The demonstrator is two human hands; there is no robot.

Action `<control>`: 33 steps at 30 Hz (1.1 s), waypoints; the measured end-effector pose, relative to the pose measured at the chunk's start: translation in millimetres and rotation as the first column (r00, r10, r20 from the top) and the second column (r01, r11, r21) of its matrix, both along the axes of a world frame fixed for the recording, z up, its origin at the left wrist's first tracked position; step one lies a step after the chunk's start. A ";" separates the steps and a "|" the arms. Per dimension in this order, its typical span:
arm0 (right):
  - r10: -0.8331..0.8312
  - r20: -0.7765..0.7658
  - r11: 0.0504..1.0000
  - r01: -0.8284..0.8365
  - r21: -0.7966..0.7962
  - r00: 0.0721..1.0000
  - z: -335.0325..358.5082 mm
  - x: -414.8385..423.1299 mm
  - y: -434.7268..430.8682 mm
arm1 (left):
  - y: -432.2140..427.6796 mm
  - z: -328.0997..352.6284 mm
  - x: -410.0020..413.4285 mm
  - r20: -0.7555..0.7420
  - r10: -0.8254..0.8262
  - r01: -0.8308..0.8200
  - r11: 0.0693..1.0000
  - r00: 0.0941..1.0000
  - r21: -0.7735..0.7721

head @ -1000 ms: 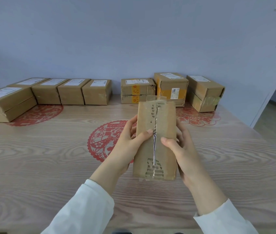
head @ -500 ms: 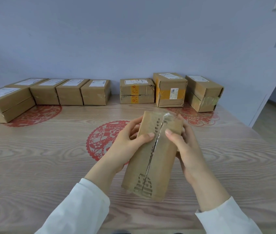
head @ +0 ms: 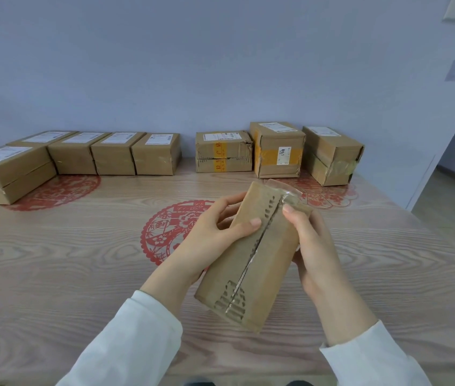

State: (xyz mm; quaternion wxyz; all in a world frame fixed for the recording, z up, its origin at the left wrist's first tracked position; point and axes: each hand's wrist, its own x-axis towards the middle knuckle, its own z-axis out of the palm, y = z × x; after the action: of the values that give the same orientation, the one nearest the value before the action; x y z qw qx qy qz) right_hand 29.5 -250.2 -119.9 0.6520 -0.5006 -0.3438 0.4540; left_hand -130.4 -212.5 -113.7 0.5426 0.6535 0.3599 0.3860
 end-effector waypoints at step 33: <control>-0.139 0.240 0.942 0.203 -0.267 0.961 -24.4 20.1 78.8 | 102.6 -41.9 -59.2 -0.297 -0.055 0.126 0.966 0.953 0.225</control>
State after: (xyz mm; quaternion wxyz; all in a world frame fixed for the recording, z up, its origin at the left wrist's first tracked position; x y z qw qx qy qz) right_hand 49.6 -171.4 -144.3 0.5674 -0.6654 -0.2977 0.3831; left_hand -189.5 -110.0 -155.6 0.4181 0.7797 0.3549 0.3021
